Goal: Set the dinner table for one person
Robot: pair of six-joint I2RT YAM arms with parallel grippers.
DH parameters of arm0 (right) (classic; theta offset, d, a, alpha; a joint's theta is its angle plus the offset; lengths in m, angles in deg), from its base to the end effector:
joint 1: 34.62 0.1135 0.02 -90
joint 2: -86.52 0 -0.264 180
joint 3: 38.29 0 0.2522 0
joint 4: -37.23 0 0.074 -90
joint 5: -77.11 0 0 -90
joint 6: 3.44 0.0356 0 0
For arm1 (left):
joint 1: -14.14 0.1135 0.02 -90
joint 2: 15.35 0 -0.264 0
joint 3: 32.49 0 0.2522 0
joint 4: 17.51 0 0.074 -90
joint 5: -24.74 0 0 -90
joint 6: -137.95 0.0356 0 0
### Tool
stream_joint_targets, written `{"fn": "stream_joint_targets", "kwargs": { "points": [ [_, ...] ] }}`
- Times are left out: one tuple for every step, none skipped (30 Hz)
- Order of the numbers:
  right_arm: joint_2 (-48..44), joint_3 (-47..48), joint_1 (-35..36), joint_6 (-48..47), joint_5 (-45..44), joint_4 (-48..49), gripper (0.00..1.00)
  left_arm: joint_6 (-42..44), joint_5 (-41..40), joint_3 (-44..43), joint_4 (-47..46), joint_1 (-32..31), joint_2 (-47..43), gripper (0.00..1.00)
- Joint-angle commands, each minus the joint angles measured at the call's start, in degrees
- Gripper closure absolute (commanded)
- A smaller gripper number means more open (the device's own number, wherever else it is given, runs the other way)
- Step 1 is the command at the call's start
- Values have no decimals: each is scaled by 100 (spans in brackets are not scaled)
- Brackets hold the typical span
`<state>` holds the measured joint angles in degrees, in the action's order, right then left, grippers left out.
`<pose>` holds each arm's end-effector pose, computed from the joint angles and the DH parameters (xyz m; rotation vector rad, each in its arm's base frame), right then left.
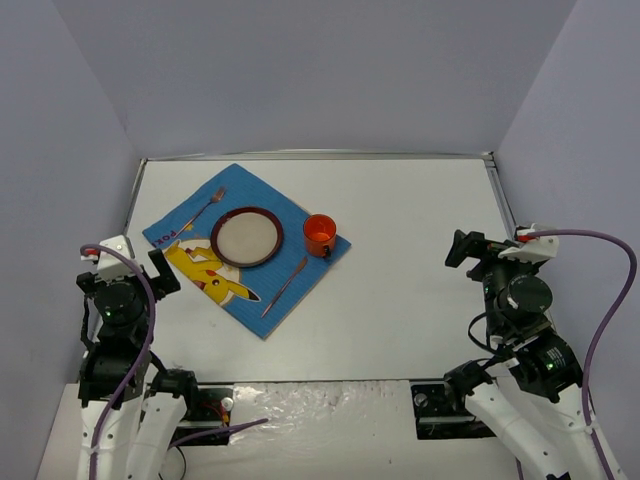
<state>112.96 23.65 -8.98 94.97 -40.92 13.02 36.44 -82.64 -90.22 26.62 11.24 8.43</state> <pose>0.0905 0.0249 0.3981 0.2023 1.3842 0.1584 0.0943 0.0059 0.3417 -0.3498 1.7055 0.0807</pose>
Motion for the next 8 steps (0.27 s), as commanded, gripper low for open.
{"fn": "stream_joint_targets", "kwargs": {
  "points": [
    [63, -19, 64, -85, -224, 526, 0, -62, -282, -186, -591, -9, 71, 3],
    [60, -23, 64, -85, -228, 526, 0, -59, -292, -183, -601, -9, 74, 3],
    [56, -28, 64, -85, -238, 526, 0, -53, -292, -183, -611, -9, 74, 3],
    [64, -28, 64, -93, -238, 527, 0, -53, -292, -182, -613, -9, 74, 3],
    [72, -28, 64, -85, -238, 534, 0, -45, -292, -174, -628, -9, 74, 3],
    [80, -28, 64, -92, -238, 543, 0, -45, -300, -174, -645, -9, 82, 3],
    [89, -28, 64, -93, -238, 551, 0, -37, -301, -174, -647, -9, 98, 3],
    [96, -34, 64, -88, -227, 558, 0, -36, -301, -168, -653, -9, 100, 3]
  ]
}}
